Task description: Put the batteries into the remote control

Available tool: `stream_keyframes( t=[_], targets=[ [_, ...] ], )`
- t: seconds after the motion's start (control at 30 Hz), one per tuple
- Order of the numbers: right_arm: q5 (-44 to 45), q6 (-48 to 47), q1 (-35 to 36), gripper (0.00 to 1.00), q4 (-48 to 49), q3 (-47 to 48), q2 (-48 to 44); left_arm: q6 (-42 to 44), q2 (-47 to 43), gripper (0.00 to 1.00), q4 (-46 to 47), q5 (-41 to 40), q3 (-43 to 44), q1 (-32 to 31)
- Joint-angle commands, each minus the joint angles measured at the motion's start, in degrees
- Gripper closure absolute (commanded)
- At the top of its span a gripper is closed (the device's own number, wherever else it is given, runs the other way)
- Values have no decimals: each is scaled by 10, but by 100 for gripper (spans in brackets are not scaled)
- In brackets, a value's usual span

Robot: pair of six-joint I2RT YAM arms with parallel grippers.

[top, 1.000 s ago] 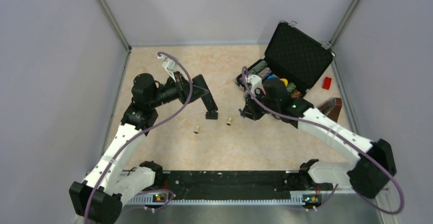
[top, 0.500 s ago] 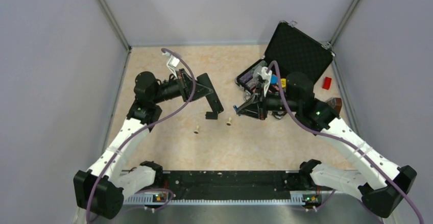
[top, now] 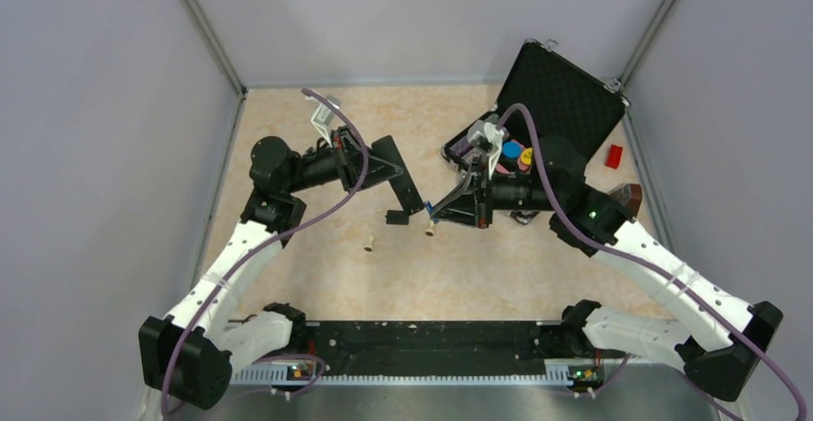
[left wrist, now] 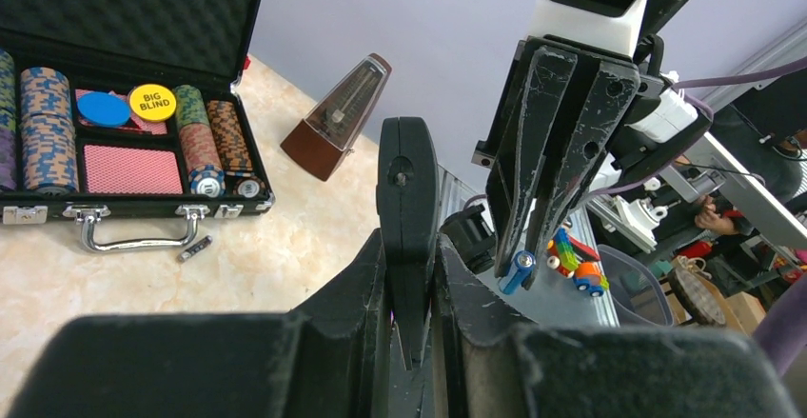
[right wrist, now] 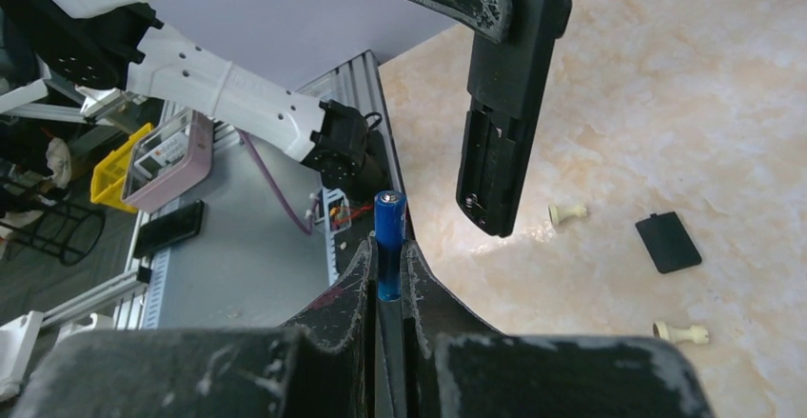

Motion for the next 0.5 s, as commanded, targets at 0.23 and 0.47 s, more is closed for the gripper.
stream_keyframes(
  t=[0.23, 0.47],
  targets=[
    [110, 66, 35, 100, 103, -19, -6, -35, -13, 100, 34, -29, -6, -3],
    [244, 47, 95, 100, 118, -13, 5, -75, -20, 100, 31, -72, -10, -4]
  ],
)
